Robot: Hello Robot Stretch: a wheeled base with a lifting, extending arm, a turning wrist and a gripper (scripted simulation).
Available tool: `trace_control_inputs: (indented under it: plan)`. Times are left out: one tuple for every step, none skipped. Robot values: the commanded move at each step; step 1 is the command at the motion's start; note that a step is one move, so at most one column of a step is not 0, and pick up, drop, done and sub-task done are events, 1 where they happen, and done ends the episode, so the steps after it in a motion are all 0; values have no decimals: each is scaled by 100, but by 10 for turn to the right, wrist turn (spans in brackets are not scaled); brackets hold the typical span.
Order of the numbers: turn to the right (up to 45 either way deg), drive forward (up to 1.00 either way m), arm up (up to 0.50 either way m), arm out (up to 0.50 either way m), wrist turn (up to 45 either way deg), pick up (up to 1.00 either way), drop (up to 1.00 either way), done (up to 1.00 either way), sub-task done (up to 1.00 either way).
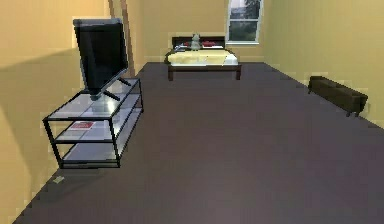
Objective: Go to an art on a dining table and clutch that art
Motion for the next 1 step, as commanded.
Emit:
trace_control_inputs:
  plan:
    - [0,0,0,0,0,100,0,0,0]
